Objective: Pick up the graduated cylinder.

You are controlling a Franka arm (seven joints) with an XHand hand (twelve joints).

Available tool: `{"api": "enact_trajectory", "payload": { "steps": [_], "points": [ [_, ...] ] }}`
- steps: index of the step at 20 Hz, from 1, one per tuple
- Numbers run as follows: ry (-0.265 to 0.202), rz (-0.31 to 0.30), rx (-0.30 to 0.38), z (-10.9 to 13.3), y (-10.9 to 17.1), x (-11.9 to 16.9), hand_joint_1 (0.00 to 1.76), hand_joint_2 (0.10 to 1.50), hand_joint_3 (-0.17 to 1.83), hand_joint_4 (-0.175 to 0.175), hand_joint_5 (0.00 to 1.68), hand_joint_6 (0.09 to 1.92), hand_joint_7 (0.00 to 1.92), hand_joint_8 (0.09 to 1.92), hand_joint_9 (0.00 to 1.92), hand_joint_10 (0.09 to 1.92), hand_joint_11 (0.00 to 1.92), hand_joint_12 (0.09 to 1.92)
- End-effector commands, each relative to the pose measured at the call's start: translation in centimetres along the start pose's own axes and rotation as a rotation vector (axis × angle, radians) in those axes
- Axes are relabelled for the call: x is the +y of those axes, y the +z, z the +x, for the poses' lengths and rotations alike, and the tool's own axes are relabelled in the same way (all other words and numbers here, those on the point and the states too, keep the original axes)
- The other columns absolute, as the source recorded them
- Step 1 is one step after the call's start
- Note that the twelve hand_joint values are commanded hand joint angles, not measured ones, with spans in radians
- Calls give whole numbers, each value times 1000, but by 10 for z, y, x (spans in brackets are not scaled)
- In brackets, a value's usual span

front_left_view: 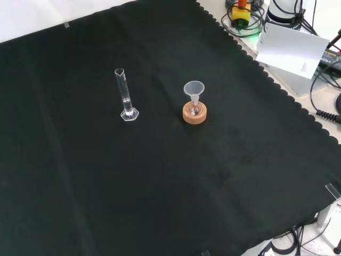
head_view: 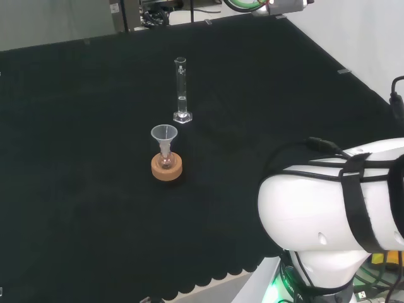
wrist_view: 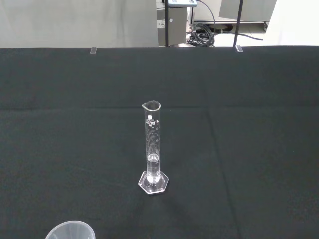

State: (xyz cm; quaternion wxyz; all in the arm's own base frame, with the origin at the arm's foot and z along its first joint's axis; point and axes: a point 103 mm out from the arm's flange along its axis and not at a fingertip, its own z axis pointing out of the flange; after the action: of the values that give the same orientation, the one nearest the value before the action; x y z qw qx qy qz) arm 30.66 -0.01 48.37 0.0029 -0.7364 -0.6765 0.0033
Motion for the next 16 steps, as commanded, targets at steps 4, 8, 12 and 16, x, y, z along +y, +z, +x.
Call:
{"api": "enact_trajectory", "payload": {
  "steps": [4,8,12,16],
  "points": [
    [0,-6,-5,0,0,0,174,1381,-6,-19,184,87,6,513,193,617,63,1371],
    [3,-2,-9,-1,0,1,163,1388,-3,-18,186,87,0,512,181,631,58,1373],
    [22,12,-7,-6,6,7,169,1388,-3,-18,190,87,0,513,177,641,58,1373],
    [55,23,5,-17,25,15,175,1388,-3,-19,194,87,0,515,176,646,59,1374]
  ]
}}
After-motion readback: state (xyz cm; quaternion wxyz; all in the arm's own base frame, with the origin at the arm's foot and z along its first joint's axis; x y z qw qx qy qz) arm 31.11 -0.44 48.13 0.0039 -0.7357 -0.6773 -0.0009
